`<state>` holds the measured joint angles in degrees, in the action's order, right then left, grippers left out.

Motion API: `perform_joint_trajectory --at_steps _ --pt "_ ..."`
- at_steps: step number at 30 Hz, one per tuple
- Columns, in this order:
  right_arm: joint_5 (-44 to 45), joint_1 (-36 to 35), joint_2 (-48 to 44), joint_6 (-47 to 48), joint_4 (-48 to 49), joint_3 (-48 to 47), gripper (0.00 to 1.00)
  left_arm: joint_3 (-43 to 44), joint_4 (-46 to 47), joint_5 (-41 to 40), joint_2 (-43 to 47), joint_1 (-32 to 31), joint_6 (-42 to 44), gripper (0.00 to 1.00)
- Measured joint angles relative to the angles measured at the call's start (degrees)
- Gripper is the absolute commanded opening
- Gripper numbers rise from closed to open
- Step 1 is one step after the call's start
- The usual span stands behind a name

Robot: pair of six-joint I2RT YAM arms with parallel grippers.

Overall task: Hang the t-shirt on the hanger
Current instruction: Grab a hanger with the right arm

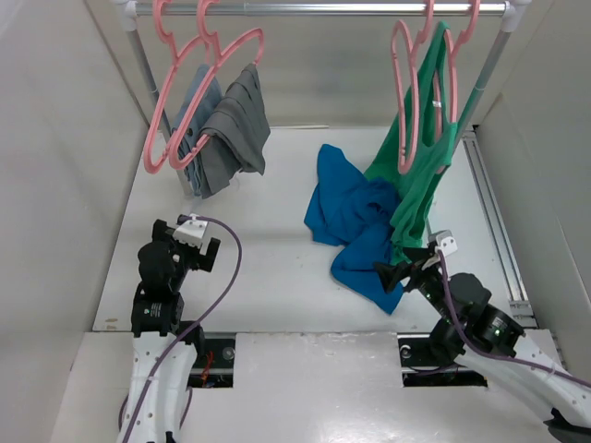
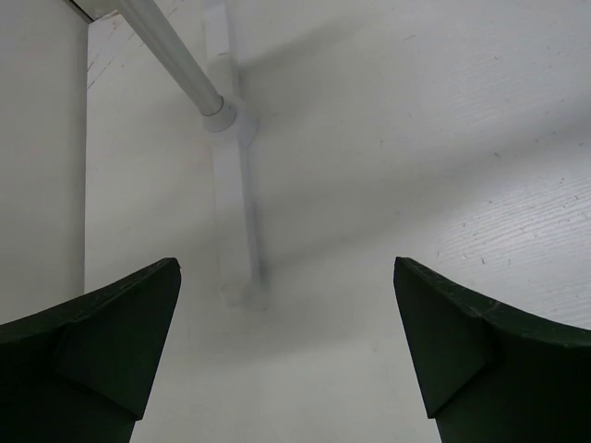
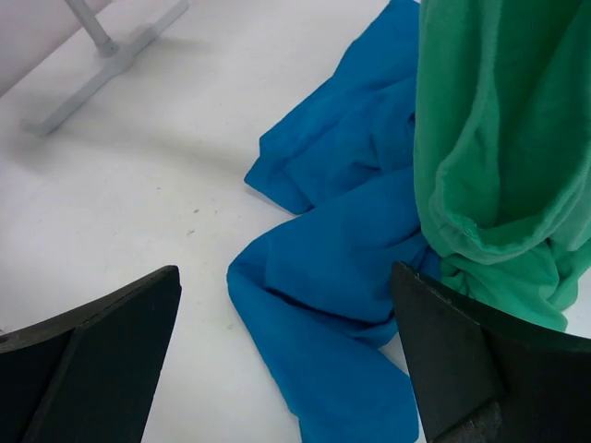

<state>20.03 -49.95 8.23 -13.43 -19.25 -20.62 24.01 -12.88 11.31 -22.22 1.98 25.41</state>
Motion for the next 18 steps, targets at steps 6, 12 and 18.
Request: perform_joint_trajectory --at_steps 6,12,18 --pt "2.6 0.0 -0.1 0.0 -3.6 -3.1 0.99 0.0 0.3 0.3 0.0 0.0 0.3 0.99" --pt "6.9 0.0 0.0 1.9 -7.8 -15.4 0.99 0.2 -1.2 9.3 0.0 0.0 6.8 0.95" --pt "10.1 0.0 6.5 6.8 -13.0 -34.8 0.88 1.5 -7.7 25.0 0.0 0.0 16.6 0.85"
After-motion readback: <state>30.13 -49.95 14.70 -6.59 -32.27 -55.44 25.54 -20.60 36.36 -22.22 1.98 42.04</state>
